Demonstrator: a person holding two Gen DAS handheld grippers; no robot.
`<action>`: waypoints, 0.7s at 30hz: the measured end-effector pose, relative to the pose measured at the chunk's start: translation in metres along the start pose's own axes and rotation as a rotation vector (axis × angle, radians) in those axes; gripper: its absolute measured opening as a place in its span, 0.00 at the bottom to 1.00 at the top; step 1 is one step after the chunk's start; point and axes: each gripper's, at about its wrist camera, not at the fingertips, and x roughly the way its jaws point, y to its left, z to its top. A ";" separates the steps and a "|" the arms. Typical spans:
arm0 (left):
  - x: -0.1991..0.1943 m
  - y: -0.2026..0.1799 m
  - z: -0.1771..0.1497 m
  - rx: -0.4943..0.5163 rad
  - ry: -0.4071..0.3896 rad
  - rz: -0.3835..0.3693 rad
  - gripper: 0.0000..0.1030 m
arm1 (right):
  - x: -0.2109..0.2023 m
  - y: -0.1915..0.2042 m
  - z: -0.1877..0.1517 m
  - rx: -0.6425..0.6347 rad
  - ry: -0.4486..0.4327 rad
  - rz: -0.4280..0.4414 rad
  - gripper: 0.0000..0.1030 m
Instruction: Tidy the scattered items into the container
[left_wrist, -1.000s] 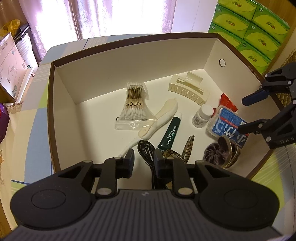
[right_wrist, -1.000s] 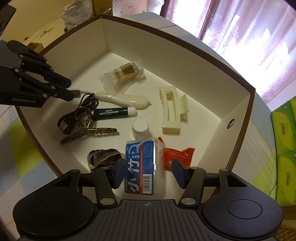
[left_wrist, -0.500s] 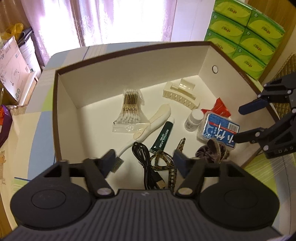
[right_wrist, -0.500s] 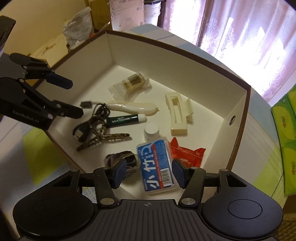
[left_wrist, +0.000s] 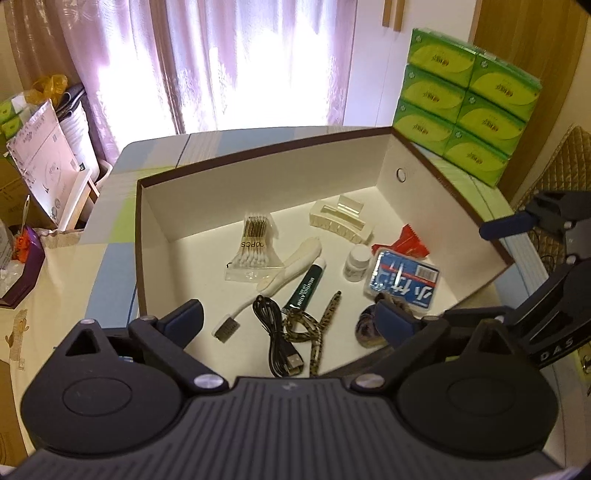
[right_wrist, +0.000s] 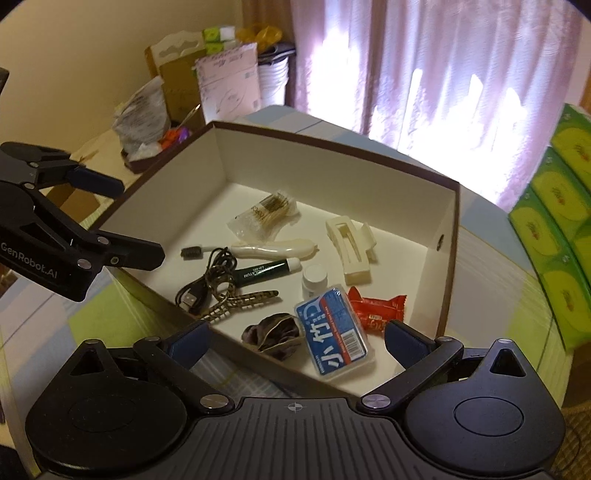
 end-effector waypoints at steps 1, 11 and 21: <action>-0.005 -0.001 -0.001 -0.007 -0.009 0.006 0.95 | -0.004 0.002 -0.002 0.012 -0.012 -0.004 1.00; -0.054 -0.020 -0.021 -0.020 -0.105 0.059 0.98 | -0.043 0.023 -0.028 0.126 -0.103 -0.059 1.00; -0.097 -0.037 -0.051 -0.045 -0.156 0.105 0.99 | -0.080 0.049 -0.056 0.170 -0.188 -0.101 1.00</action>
